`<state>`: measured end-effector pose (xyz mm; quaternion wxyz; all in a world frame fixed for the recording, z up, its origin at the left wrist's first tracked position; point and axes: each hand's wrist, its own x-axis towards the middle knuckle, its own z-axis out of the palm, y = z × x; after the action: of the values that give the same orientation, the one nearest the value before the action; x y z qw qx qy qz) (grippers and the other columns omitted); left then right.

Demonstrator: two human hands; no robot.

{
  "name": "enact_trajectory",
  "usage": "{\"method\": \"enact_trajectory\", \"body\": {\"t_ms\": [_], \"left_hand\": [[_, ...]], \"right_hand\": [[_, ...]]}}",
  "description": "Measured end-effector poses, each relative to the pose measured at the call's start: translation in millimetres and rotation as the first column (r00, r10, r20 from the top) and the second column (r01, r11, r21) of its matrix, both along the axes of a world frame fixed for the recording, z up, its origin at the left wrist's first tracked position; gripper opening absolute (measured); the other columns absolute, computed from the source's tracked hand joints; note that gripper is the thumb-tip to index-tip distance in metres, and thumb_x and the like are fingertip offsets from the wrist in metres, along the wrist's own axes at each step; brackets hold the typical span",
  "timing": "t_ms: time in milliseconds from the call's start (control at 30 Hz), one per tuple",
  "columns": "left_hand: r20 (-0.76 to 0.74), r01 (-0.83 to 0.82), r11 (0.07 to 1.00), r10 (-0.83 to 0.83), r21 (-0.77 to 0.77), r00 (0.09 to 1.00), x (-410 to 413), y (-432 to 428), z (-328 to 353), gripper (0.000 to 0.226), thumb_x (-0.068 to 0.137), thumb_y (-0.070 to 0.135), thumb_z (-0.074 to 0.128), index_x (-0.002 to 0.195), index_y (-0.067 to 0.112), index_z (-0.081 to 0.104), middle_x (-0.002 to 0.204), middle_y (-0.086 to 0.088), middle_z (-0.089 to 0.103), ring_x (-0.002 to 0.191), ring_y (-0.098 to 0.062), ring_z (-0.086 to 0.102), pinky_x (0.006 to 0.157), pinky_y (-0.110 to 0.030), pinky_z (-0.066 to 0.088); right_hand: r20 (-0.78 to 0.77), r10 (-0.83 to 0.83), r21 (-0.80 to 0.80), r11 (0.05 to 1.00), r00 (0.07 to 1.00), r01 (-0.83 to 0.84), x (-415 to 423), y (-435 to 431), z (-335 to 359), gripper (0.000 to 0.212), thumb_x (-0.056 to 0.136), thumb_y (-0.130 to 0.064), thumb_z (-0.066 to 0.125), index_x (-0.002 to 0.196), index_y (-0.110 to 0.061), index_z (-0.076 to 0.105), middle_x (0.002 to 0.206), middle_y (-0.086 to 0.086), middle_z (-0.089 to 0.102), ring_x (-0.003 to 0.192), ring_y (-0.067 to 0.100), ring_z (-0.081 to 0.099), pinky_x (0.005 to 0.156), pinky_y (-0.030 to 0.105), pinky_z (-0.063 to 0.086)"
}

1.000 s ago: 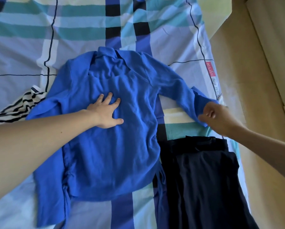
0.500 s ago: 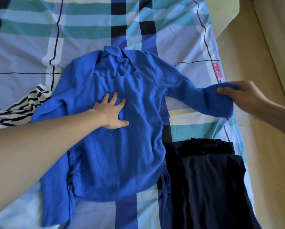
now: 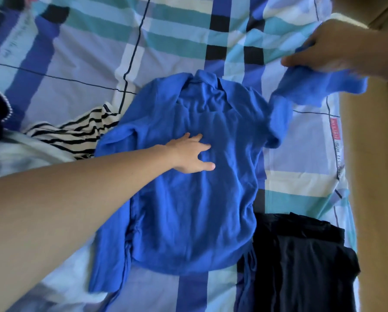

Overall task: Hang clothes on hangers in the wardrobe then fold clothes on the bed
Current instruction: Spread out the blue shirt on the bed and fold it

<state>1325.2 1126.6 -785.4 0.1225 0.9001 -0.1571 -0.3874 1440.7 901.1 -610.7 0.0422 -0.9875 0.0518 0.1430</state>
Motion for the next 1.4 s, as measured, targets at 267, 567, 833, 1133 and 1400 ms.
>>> {"method": "enact_trajectory", "body": {"t_ms": [267, 567, 833, 1133, 1400], "left_hand": [[0.602, -0.435, 0.88, 0.454, -0.189, 0.657, -33, 120, 1, 0.06, 0.075, 0.033, 0.075, 0.126, 0.008, 0.054, 0.123, -0.017, 0.052, 0.114, -0.04, 0.05, 0.093, -0.05, 0.045], [0.126, -0.703, 0.71, 0.694, 0.042, 0.708, -62, 178, 0, 0.046, 0.062, 0.053, 0.073, 0.09, 0.018, 0.063, 0.095, -0.004, 0.068, 0.093, -0.032, 0.066, 0.074, -0.037, 0.053], [-0.031, -0.655, 0.646, 0.702, -0.393, 0.711, -41, 150, 31, 0.027, 0.082, 0.023, 0.073, 0.07, 0.005, 0.057, 0.059, 0.001, 0.05, 0.057, -0.018, 0.047, 0.051, -0.028, 0.034], [-0.013, -0.489, 0.652, 0.593, -0.579, 0.805, -53, 177, 9, 0.044, 0.076, -0.002, 0.048, 0.111, 0.016, 0.066, 0.12, -0.011, 0.061, 0.093, -0.017, 0.056, 0.079, -0.015, 0.044], [0.364, -0.022, 0.771, 0.326, -0.636, 0.872, -38, 156, 21, 0.039, 0.074, 0.022, 0.047, 0.101, 0.006, 0.072, 0.108, -0.009, 0.071, 0.105, -0.022, 0.06, 0.091, -0.04, 0.046]], "right_hand": [[-0.376, 0.032, 0.765, 0.575, 0.926, 0.291, -16, 117, -40, 0.011, 0.103, -0.017, 0.048, 0.097, -0.016, 0.057, 0.084, 0.001, 0.058, 0.062, 0.016, 0.065, 0.061, 0.023, 0.058], [-0.515, 0.155, 0.548, 0.816, 0.843, 0.185, -99, 156, -128, 0.017, 0.093, -0.021, 0.067, 0.1, -0.006, 0.067, 0.096, 0.015, 0.066, 0.076, 0.017, 0.063, 0.067, 0.032, 0.051], [-0.703, 0.304, 0.592, 0.751, 0.643, 0.292, -224, 250, -126, 0.079, 0.066, -0.07, 0.076, 0.126, -0.027, 0.049, 0.115, -0.009, 0.054, 0.102, 0.01, 0.057, 0.086, 0.029, 0.052], [-0.72, -0.095, 0.67, 0.167, 0.688, 0.724, -190, 243, -119, 0.009, 0.093, -0.016, 0.055, 0.088, -0.014, 0.062, 0.083, 0.008, 0.06, 0.076, 0.023, 0.056, 0.073, 0.037, 0.047], [-0.797, 0.151, 0.578, -0.087, 0.584, 0.811, -148, 188, -84, 0.035, 0.105, -0.03, 0.041, 0.102, -0.005, 0.066, 0.078, 0.007, 0.072, 0.061, 0.016, 0.067, 0.062, 0.029, 0.058]]}}
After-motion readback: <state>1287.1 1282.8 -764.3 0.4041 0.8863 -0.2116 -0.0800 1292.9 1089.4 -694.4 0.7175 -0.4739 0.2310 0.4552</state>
